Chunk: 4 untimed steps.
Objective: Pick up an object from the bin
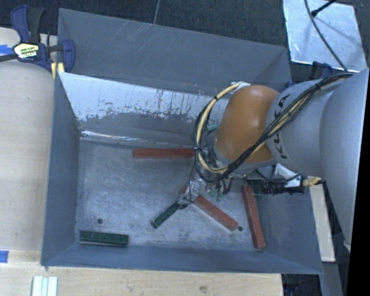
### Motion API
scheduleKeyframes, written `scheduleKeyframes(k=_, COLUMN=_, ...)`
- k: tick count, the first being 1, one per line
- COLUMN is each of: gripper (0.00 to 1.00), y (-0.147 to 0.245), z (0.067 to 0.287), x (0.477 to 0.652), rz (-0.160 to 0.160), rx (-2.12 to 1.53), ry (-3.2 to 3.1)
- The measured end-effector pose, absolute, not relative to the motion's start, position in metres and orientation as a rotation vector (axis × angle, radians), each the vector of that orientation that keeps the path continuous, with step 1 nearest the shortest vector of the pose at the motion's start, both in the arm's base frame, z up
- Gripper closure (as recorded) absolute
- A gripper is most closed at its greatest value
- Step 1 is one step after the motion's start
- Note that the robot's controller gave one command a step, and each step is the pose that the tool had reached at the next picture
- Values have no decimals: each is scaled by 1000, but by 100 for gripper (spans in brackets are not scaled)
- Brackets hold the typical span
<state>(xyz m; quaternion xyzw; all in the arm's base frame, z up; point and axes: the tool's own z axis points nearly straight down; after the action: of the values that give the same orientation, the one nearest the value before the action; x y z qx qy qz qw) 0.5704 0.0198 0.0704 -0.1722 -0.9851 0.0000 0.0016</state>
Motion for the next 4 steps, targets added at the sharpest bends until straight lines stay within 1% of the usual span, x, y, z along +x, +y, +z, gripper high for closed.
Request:
scheduleKeyframes(k=1, gripper=0, y=4, z=71, x=554, rz=-1, rx=-514, ry=-3103)
scheduleKeyframes(k=2, gripper=100, y=5, z=74, x=555, rz=-3, rx=-513, ry=-3104)
scheduleKeyframes(k=3, gripper=100, y=3, z=217, x=544, rz=-1, rx=-369, ry=-3132)
scheduleKeyframes(k=4, gripper=0, y=3, z=212, x=542, rz=0, rx=-371, ry=-3123)
